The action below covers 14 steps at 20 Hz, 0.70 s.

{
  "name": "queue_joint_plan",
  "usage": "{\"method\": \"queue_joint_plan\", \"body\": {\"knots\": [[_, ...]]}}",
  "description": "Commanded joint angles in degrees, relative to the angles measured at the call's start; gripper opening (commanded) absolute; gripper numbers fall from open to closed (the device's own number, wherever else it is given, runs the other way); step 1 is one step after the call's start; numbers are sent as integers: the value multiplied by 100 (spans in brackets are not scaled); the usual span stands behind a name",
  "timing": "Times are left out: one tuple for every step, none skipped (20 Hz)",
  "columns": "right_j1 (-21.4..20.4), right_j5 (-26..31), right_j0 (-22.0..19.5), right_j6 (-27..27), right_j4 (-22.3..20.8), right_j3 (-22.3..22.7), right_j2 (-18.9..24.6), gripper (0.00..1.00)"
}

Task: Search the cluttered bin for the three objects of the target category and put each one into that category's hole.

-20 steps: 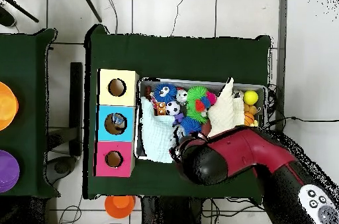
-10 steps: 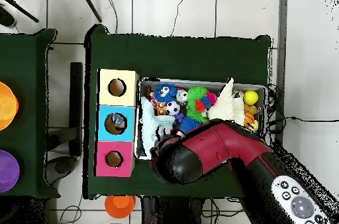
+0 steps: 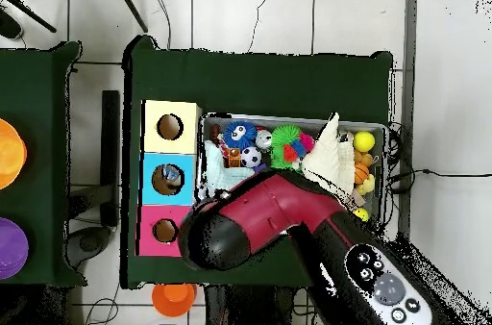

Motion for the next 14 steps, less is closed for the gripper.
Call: {"method": "queue_joint_plan", "body": {"knots": [[-78,-12,117,408,132,-50,-375,0],[-77,-44,149,437,119,-54,-410,0],[-50,-64,277,559,87,-130,-500,0],[-33,-74,340,600,69,-166,-549,0],[1,-103,422,671,22,-208,-620,0],[13,-135,468,700,1,-230,-664,0],[-23,-197,439,697,7,-184,-681,0],[-24,-224,461,703,7,-186,-712,0],[-21,-265,501,733,-5,-200,-755,0],[-39,-280,506,722,14,-195,-773,0],[-46,-324,541,755,3,-214,-817,0],[-48,-344,559,756,9,-218,-842,0],[-58,-451,597,827,-15,-228,-889,0],[-46,-496,633,854,-25,-236,-926,0]]}}
